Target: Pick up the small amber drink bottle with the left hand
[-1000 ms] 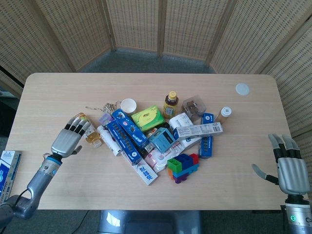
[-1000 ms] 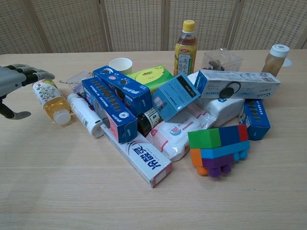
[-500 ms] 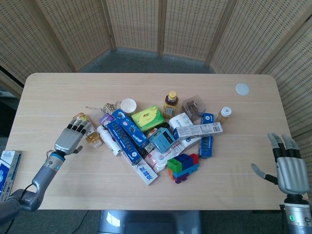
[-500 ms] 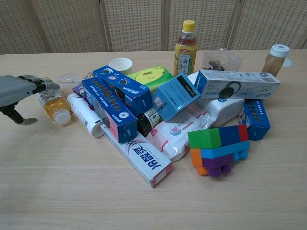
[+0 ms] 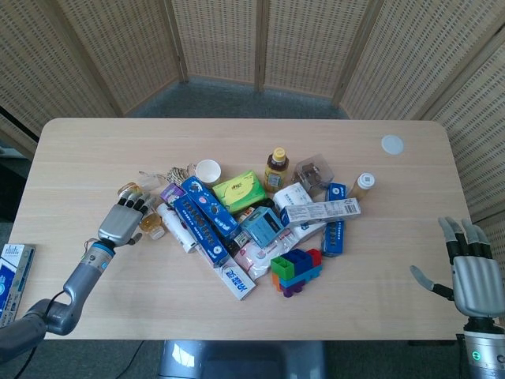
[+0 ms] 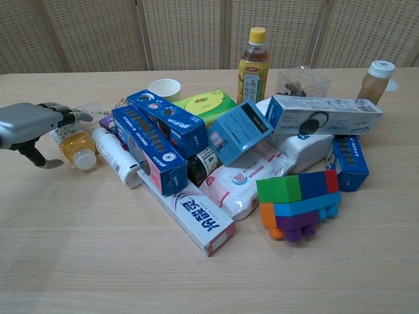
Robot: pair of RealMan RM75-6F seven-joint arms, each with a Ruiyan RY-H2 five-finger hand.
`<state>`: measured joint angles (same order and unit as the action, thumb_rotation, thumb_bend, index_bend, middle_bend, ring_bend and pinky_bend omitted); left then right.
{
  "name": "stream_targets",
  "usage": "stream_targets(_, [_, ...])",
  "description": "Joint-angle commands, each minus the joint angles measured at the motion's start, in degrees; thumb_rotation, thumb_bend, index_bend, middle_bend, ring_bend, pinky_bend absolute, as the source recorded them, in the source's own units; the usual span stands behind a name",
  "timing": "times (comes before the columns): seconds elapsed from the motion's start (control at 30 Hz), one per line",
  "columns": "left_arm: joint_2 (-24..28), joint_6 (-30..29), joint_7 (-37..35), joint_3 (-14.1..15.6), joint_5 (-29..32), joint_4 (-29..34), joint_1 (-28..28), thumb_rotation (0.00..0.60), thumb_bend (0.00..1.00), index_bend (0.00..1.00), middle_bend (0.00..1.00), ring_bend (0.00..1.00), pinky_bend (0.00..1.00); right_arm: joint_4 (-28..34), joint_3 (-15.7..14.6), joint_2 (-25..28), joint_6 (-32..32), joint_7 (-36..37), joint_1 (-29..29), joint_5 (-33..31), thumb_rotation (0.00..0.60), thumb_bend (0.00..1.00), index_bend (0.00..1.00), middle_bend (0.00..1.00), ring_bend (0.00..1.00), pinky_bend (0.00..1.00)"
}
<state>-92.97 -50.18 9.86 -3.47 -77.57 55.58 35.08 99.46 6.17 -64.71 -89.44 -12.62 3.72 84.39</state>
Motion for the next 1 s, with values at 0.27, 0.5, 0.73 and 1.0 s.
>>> stream_targets(0.27, [0.61,1.63,0.48,0.38,1.45,2.16,-0.19,0.6,0.35,0.29,0.34,0.38,0.28,0.21,0.09,0.15,-0.43,0.35,-0.17,0.5,0.0,0.19,0.0,0.12,0.0,0.0])
stream_targets(0.5, [3.15,0.82,-1.1,1.31,0.93,6.58,-1.26,0.6,0.35,0.33,0.46,0.52,0.41,0.26,0.25,0.05,-0.43,0.34,-0.09,0.61,0.0,0.19,0.0,0.12,0.0,0.0])
stream_targets(0.73, [7.39,0.03,-2.81,3.07,0.13,13.5,-2.9,0.6,0.35,0.36,0.48,0.53,0.45,0.13,0.44,-0.1,-0.39,0.5,-0.06,0.47,0.0,0.19,0.0,0.12,0.0,0.0])
stream_targets(1.0, [7.86,0.16,-3.46,2.73,-0.95,13.52,-1.85,0.6,0.35,0.17,0.17,0.2,0.08,0.33,0.72,-0.17,-0.61,0.32,0.02,0.53,0.0,0.19,0.0,0.12,0.0,0.0])
